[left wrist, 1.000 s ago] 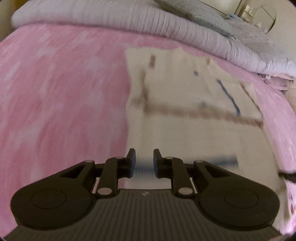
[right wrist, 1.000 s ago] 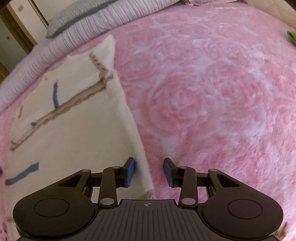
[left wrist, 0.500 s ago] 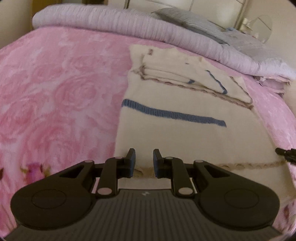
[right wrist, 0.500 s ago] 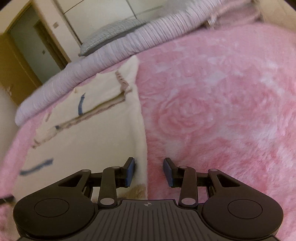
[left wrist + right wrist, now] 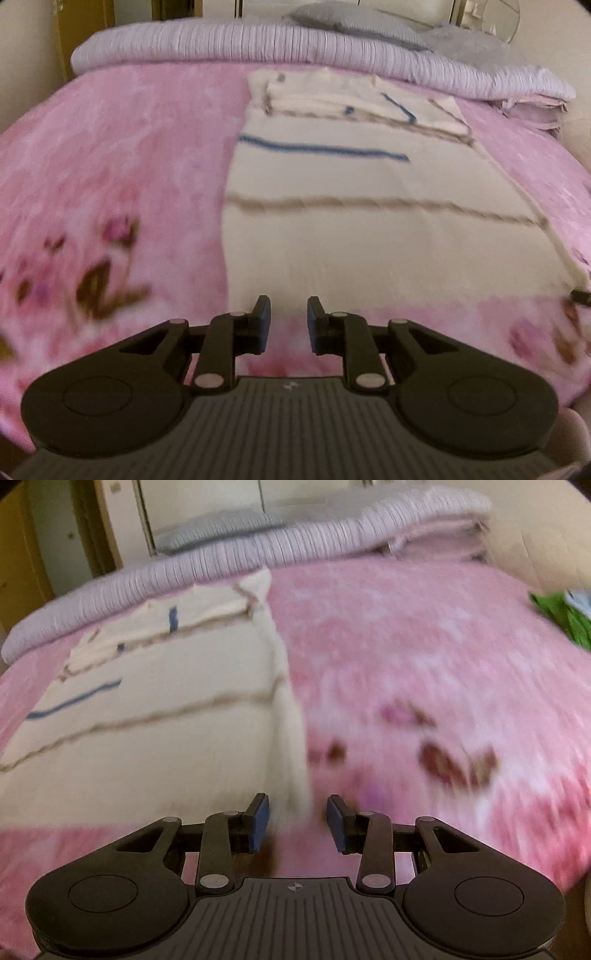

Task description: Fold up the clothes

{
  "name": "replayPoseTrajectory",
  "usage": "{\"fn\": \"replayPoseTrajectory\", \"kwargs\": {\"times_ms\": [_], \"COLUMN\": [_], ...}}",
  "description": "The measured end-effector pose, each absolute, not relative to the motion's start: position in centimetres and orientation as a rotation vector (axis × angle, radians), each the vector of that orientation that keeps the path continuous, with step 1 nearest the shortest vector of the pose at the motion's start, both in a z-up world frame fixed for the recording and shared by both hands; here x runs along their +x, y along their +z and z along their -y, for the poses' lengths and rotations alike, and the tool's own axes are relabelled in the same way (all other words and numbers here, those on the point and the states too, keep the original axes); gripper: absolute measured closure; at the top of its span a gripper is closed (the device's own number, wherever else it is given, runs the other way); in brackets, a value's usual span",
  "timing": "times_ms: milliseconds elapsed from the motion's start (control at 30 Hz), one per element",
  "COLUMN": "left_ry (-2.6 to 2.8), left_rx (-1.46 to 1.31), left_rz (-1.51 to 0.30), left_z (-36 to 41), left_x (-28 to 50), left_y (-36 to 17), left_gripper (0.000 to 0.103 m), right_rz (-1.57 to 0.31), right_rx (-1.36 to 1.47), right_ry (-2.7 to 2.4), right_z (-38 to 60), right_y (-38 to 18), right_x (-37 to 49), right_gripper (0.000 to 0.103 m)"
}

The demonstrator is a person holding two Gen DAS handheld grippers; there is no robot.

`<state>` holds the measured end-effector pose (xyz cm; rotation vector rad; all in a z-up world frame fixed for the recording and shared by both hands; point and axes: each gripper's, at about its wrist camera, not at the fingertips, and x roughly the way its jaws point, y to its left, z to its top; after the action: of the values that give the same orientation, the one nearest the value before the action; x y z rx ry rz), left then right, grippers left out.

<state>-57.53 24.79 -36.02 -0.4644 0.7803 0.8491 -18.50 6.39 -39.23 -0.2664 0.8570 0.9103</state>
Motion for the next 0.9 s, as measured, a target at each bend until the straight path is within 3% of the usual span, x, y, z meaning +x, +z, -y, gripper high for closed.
{"fn": "replayPoseTrajectory", "kwargs": {"times_ms": [333, 500, 900], "left_ry": [0.938, 0.941, 0.913], "left_rx": [-0.396, -0.304, -0.250], "left_rz": [-0.700, -0.673, -0.697], "left_z": [-15.4, -12.0, -7.9], "left_x": [-59.1, -58.8, -59.1], "left_y": [-30.2, -27.7, -27.4], "left_gripper": [0.084, 0.076, 0.075], "right_rz": [-0.785, -0.735, -0.710], "right_rx": [-0.218, -0.180, -0.218], "right_ry": [1.027, 1.065, 1.097], "right_z": [-1.6, 0.4, 2.3], "right_y": [-33.1, -30.6, -30.0], "right_x": [-26.8, -28.9, -31.5], "right_gripper": [0.064, 0.064, 0.064]}}
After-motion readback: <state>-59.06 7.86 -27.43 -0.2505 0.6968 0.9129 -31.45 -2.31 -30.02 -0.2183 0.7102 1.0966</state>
